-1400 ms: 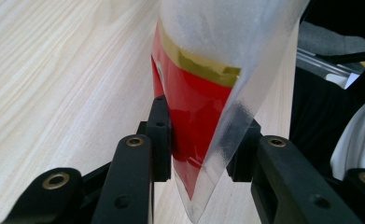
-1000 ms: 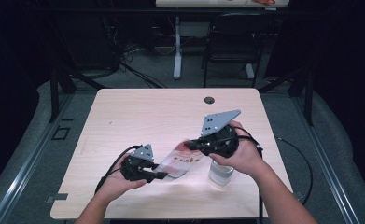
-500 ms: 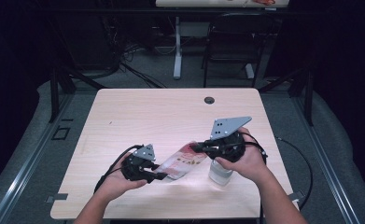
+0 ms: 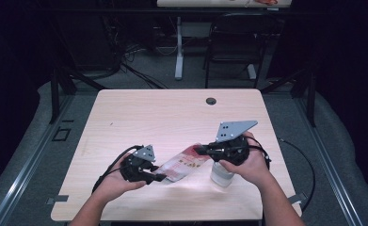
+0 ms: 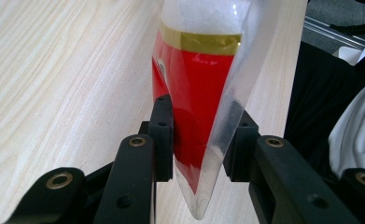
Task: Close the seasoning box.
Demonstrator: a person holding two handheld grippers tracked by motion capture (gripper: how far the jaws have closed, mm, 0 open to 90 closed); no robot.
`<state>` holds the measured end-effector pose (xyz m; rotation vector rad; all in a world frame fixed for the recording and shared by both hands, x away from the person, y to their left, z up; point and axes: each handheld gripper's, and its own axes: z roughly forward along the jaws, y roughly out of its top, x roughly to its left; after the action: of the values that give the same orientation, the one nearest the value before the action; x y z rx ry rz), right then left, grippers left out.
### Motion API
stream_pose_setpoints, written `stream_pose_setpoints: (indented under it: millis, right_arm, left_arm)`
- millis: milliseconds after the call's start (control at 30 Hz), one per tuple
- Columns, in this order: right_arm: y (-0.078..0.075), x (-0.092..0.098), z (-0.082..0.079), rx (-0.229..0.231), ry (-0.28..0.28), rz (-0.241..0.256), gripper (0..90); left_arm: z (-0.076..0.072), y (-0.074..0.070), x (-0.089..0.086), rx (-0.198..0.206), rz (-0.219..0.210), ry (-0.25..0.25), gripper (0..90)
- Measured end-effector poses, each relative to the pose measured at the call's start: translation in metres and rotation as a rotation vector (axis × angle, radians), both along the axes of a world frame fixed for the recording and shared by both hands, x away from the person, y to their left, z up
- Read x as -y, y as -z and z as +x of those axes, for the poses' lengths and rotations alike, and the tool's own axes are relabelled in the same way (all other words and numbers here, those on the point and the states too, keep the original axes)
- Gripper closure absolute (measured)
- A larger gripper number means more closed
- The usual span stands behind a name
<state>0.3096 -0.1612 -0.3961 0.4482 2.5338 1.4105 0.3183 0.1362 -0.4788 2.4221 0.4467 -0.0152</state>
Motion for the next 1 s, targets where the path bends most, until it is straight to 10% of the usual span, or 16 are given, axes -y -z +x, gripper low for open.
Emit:
stream_pose_setpoints:
  millis: [1000]
  right_arm:
    - [0.019, 0.014, -0.001, -0.02, 0.047, 0.026, 89.4]
  left_arm:
    - [0.0, -0.01, -0.002, -0.011, 0.031, 0.005, 71.1]
